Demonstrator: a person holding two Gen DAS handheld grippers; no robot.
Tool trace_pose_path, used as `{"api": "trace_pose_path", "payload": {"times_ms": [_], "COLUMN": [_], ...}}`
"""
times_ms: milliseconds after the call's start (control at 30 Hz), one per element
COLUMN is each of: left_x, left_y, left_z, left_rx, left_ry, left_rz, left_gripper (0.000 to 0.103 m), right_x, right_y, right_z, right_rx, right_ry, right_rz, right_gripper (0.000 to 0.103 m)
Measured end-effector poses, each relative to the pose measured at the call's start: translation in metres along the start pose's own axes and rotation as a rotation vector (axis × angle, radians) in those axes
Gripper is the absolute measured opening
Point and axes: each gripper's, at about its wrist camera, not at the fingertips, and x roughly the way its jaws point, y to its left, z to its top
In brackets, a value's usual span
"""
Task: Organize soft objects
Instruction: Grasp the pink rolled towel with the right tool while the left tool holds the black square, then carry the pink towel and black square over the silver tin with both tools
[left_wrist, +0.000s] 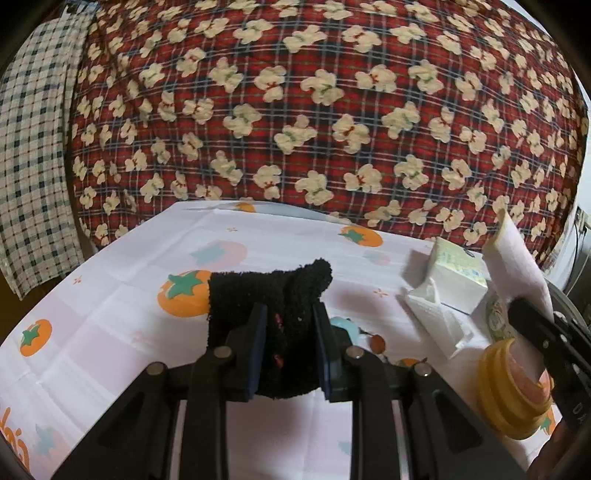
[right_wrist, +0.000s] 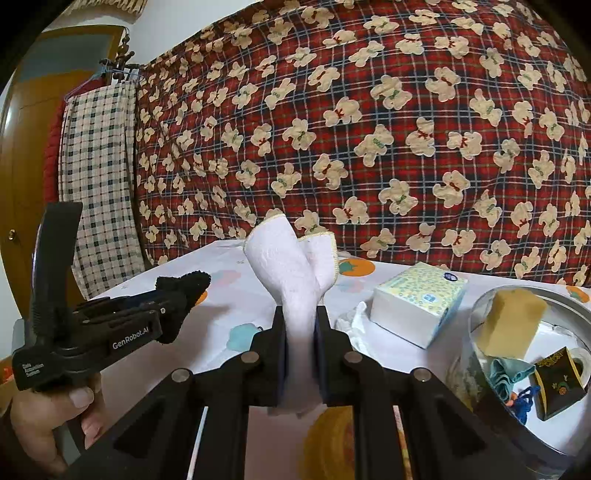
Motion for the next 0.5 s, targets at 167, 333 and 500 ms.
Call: {"api": "trace_pose_path", "payload": {"times_ms": [167, 333, 500], "left_x": [-0.005, -0.009, -0.012], "left_y": [-0.011, -0.021, -0.032], "left_z": [-0.002, -0.003, -0.005], "left_rx": [0.005, 0.012, 0.031], "left_ry": [-0.017, -0.031, -0.041], "left_rz": [-0.01, -0.015, -0.016], "left_gripper": [0.023, 0.023, 0.023], "right_x": [-0.007, -0.01, -0.014], "right_y": [-0.011, -0.018, -0.021], "right_z": [-0.003, -0.003, -0.004], "right_rx": [0.028, 0.047, 0.057], "right_ry": [-0.019, -0.028, -0.042], "right_rz": [-0.005, -0.006, -0.003], "right_gripper": [0.015, 0.015, 0.015]}}
